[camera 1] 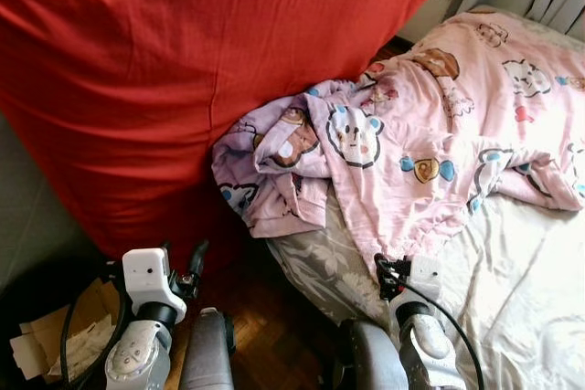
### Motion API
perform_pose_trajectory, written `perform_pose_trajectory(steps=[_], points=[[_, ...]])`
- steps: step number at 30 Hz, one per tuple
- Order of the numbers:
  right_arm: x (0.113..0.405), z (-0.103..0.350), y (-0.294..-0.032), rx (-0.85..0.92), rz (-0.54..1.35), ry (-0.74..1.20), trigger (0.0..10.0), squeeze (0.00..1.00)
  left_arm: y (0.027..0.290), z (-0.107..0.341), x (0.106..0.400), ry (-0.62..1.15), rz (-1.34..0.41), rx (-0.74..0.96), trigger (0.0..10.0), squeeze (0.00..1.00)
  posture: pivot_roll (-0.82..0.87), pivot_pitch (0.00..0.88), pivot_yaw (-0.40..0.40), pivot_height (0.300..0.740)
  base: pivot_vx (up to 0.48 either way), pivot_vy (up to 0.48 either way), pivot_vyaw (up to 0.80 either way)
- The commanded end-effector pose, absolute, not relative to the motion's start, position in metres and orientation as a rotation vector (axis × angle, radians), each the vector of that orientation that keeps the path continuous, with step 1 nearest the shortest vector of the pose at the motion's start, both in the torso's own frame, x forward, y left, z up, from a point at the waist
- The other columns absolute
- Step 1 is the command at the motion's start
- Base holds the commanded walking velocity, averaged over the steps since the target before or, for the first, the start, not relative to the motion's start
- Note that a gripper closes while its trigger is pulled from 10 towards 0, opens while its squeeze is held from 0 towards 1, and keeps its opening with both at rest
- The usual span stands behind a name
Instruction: Clean up the room
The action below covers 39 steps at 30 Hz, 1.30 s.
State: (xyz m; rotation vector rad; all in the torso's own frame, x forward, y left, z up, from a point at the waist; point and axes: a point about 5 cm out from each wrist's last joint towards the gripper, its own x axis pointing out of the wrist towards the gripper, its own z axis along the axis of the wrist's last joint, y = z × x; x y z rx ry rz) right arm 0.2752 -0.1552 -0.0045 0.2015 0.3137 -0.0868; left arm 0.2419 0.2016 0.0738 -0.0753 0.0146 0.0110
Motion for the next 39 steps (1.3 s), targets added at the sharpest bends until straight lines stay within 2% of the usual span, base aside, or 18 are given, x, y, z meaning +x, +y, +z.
perform_pose_trajectory(steps=[1, 2, 3, 4, 7, 8, 14, 15, 21, 22, 23, 24, 29, 31, 39], points=[[0.271, -0.013, -0.159, 0.211, -0.119, 0.382, 10.0, 0.0, 0.201, 0.072, 0.239, 0.027, 0.006, -0.079, 10.0, 0.0, 0.14, 0.207, -0.063, 0.6, 0.0, 0.0, 0.0], [0.271, -0.014, -0.159, 0.209, -0.12, 0.388, 10.0, 0.13, 0.201, 0.073, 0.239, 0.027, 0.005, -0.079, 10.0, 0.0, 0.14, 0.213, -0.057, 0.6, 0.0, 0.0, 0.0], [0.272, -0.013, -0.159, 0.213, -0.119, 0.387, 10.0, 0.13, 0.201, 0.073, 0.239, 0.027, 0.004, -0.077, 10.0, 0.0, 0.15, 0.214, -0.056, 0.6, 0.0, 0.0, 0.0], [0.273, -0.013, -0.159, 0.214, -0.119, 0.385, 10.0, 1.0, 0.201, 0.073, 0.239, 0.027, 0.003, -0.076, 10.0, 0.0, 0.15, 0.215, -0.055, 0.6, 0.0, 0.0, 0.0], [0.278, -0.01, -0.16, 0.213, -0.125, 0.392, 10.0, 1.0, 0.202, 0.074, 0.239, 0.028, 0.001, -0.073, 10.0, 0.0, 0.15, 0.222, -0.05, 0.6, 0.0, 0.0, 0.0], [0.28, -0.009, -0.16, 0.209, -0.122, 0.394, 10.0, 0.0, 0.201, 0.074, 0.239, 0.028, 0.0, -0.072, 10.0, 0.0, 0.15, 0.225, -0.049, 0.6, 0.0, 0.0, 0.0], [0.286, -0.006, -0.161, 0.201, -0.112, 0.403, 10.0, 0.0, 0.199, 0.076, 0.241, 0.025, -0.009, -0.07, 10.0, 0.0, 0.16, 0.241, -0.043, 0.6, 0.0, 0.0, 0.0], [0.287, -0.005, -0.162, 0.205, -0.118, 0.406, 10.0, 1.0, 0.199, 0.077, 0.242, 0.023, -0.011, -0.07, 10.0, 0.0, 0.16, 0.246, -0.043, 0.6, 0.0, 0.0, 0.0], [0.294, -0.002, -0.169, 0.213, -0.15, 0.434, 10.0, 1.0, 0.202, 0.09, 0.258, -0.027, -0.004, -0.056, 10.0, 0.0, 0.18, 0.295, -0.049, 0.6, 0.0, 0.0, 0.0], [0.298, 0.001, -0.17, 0.199, -0.142, 0.428, 10.0, 0.36, 0.202, 0.095, 0.261, -0.041, -0.003, -0.057, 10.0, 0.0, 0.18, 0.311, -0.047, 0.6, 0.0, 0.0, 0.0], [0.299, 0.002, -0.17, 0.194, -0.14, 0.426, 10.0, 0.1, 0.202, 0.097, 0.262, -0.045, -0.003, -0.056, 10.0, 0.0, 0.18, 0.316, -0.046, 0.6, 0.0, 0.0, 0.0], [0.301, 0.004, -0.172, 0.189, -0.141, 0.424, 10.0, 0.0, 0.201, 0.1, 0.263, -0.051, -0.006, -0.056, 10.0, 0.0, 0.18, 0.329, -0.045, 0.6, 0.0, 0.0, 0.0], [0.307, 0.01, -0.174, 0.19, -0.15, 0.415, 10.0, 0.0, 0.198, 0.105, 0.261, -0.061, -0.017, -0.055, 10.0, 0.0, 0.19, 0.368, -0.043, 0.6, 0.0, 0.0, 0.0], [0.308, 0.011, -0.176, 0.189, -0.151, 0.412, 10.0, 0.0, 0.199, 0.107, 0.251, -0.061, -0.013, -0.056, 10.0, 0.0, 0.2, 0.404, -0.045, 0.6, 0.0, 0.0, 0.0], [0.308, 0.009, -0.175, 0.229, -0.137, 0.431, 10.0, 0.0, 0.2, 0.108, 0.236, -0.037, -0.003, -0.05, 10.0, 0.0, 0.21, 0.446, -0.047, 0.6, 0.0, 0.0, 0.0]])
